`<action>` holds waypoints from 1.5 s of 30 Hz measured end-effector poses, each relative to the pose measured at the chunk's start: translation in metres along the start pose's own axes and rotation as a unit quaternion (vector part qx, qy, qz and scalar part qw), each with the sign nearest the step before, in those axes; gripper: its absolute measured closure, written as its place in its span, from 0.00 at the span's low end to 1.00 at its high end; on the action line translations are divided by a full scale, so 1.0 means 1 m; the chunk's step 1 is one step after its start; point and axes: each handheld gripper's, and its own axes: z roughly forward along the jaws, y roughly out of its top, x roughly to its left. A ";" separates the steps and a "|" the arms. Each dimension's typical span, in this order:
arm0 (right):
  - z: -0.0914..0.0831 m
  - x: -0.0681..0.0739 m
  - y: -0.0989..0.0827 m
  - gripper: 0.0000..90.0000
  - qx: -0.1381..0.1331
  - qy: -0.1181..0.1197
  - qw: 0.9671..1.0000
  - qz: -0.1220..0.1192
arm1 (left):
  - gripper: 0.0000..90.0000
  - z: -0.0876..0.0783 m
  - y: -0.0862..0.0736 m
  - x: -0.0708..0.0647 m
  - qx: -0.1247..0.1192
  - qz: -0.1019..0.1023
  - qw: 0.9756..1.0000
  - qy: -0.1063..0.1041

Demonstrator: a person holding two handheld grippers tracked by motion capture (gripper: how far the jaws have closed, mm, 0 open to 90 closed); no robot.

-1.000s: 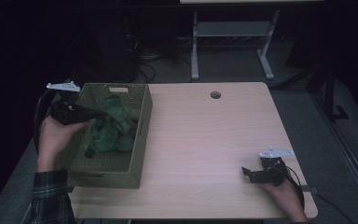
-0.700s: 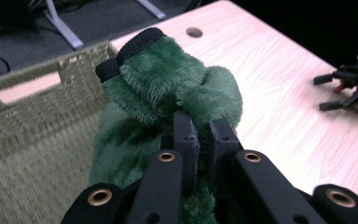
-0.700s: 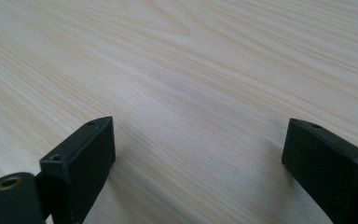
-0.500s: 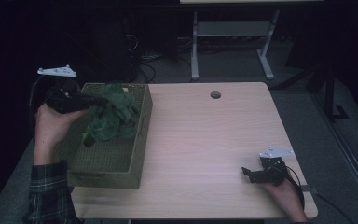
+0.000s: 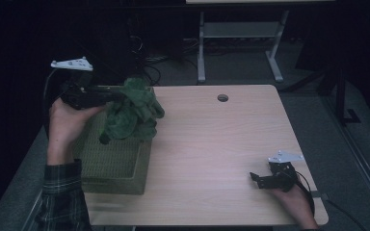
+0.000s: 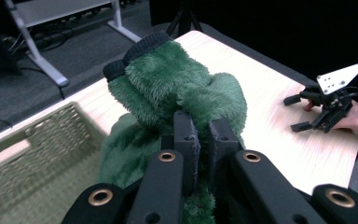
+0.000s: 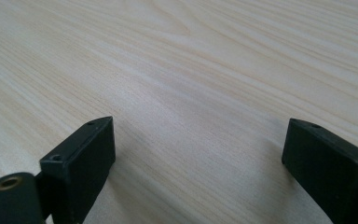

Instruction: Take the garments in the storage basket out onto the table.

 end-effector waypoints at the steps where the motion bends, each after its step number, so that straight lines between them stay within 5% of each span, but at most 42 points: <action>1: 0.000 0.000 0.000 0.10 0.000 0.000 1.000 0.000 | 0.94 0.004 0.001 -0.002 -0.001 -0.001 1.000 -0.001; 27: 0.000 0.000 0.000 0.10 0.002 0.000 1.000 0.002 | 0.94 0.096 0.014 -0.058 0.002 0.018 0.998 -0.052; 45: 0.000 0.001 0.000 0.10 0.002 0.000 1.000 0.004 | 0.94 0.161 -0.002 -0.098 -0.002 0.011 0.996 -0.086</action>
